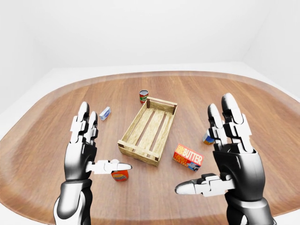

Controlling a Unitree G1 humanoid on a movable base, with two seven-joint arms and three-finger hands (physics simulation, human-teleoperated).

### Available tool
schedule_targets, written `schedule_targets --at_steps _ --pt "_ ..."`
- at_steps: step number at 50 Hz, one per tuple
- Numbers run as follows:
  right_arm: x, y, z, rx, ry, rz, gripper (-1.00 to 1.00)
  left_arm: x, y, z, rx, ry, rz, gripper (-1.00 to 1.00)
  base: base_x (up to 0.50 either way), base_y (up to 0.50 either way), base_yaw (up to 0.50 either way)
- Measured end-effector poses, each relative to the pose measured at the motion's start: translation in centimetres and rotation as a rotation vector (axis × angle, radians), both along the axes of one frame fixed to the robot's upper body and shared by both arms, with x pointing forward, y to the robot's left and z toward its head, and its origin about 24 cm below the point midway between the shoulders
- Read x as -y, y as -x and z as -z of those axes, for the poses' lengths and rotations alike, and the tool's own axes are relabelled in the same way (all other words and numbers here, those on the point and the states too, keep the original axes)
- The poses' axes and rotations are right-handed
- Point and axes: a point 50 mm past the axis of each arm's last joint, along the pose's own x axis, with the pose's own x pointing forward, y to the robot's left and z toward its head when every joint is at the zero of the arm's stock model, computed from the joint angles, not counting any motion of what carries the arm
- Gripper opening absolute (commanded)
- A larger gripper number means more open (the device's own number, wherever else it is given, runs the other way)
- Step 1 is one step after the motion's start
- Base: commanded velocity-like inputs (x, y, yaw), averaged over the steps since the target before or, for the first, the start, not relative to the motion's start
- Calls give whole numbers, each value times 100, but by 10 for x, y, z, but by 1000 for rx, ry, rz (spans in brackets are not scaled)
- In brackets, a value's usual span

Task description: Pick up the butter and put it in the tray.

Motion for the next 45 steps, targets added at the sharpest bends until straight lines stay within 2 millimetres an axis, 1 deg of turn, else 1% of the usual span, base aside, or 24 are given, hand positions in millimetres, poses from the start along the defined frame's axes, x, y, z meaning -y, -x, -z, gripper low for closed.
schedule_targets --at_steps 6,12,28,35,45 --pt "2 1 -10 61 47 -6 100 -1 -1 0 0 1 -2 100 0 0 0" --pt "7 1 -21 134 157 8 100 -1 -1 0 3 1 -3 100 0 0 0" --pt "27 -4 -28 138 431 77 100 -1 -2 1 -3 1 -3 100 0 0 0" --pt "35 -11 -27 112 504 102 100 -1 -2 1 -2 1 -4 100 0 0 0" --pt "46 -28 -16 34 567 138 100 -1 -2 1 -2 3 -7 100 0 0 0"
